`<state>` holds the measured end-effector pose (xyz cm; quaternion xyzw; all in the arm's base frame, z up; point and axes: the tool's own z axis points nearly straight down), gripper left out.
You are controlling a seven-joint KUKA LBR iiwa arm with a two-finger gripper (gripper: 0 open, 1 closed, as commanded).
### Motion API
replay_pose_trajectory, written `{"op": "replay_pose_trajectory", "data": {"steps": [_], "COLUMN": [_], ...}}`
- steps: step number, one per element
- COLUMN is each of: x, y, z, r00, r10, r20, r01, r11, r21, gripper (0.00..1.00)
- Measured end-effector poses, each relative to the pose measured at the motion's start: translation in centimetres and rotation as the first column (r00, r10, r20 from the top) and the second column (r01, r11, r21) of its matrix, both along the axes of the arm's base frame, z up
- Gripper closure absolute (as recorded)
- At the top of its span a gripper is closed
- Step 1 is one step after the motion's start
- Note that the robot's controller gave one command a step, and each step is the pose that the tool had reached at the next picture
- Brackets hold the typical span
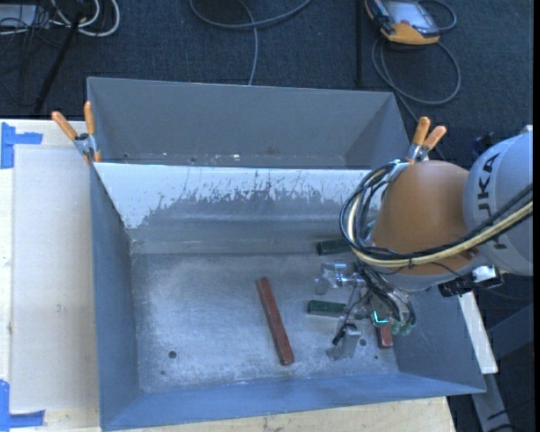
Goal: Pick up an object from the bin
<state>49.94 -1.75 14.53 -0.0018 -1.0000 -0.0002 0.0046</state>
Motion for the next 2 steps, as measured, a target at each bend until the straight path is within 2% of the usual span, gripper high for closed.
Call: {"op": "replay_pose_trajectory", "data": {"steps": [1, 2], "x": [3.35, 3.43], "y": [-3.57, -3.46], "z": [-7.99, -7.57], "r00": [0.996, 0.996], "r10": [-0.091, -0.088], "r20": [0.004, 0.009], "r01": [0.091, 0.088], "r11": [0.996, 0.996], "r21": [-0.001, 0.000], "gripper": [0.00, 1.00]}}
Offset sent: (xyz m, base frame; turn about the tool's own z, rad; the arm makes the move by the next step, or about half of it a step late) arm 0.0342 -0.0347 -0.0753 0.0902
